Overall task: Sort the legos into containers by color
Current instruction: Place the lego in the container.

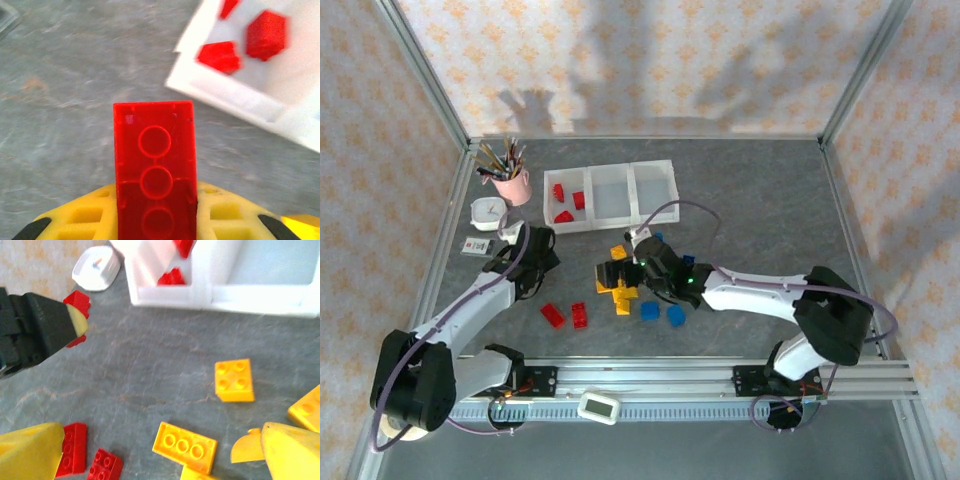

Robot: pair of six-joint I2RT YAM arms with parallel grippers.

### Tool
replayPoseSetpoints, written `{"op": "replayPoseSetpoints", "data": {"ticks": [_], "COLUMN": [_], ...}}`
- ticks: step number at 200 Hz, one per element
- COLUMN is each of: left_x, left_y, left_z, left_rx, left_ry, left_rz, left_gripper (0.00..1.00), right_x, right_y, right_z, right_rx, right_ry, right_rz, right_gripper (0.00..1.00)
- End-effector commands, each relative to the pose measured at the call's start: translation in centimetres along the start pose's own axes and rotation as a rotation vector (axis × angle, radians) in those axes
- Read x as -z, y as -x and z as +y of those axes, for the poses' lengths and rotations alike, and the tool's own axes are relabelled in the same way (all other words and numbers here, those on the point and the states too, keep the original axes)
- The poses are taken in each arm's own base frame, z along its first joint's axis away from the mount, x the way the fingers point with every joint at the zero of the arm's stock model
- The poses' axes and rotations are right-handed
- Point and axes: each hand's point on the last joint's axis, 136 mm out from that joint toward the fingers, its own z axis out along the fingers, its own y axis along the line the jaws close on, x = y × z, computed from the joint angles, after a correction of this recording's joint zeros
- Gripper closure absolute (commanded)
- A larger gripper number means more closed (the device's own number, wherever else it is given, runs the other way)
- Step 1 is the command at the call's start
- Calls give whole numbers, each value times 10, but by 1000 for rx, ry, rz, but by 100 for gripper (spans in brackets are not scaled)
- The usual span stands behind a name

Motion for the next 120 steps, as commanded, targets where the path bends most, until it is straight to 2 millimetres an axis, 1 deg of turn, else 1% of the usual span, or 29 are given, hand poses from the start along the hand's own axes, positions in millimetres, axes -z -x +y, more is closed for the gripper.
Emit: {"op": "replayPoseSetpoints", "data": {"ticks": [1,10,29,71,78,96,120], "left_x": [12,15,13,-8,-13,-29,-49], "left_y": [13,19,32,64,68,81,99], "left_z": [-28,-44,-69,-114,-120,-128,-129], "left_rx": [-66,-90,-121,-169,-204,-224,-204], "left_ry": [-28,-57,-86,-86,-82,-26,12], "left_rz": [-18,-31,-48,-87,-94,-109,-107], "left_gripper": [79,79,79,79,78,78,77], "right_x": [10,10,9,5,3,1,-2], "right_y": [9,13,17,28,29,32,34], "right_z": [-17,-22,-31,-56,-60,-68,-75], "right_rx": [-18,-26,-37,-91,-101,-113,-112], "right_ry": [-56,-67,-84,-130,-134,-139,-148], "right_rz": [-41,-51,-56,-83,-82,-80,-77], "right_gripper": [0,0,0,0,0,0,0]}}
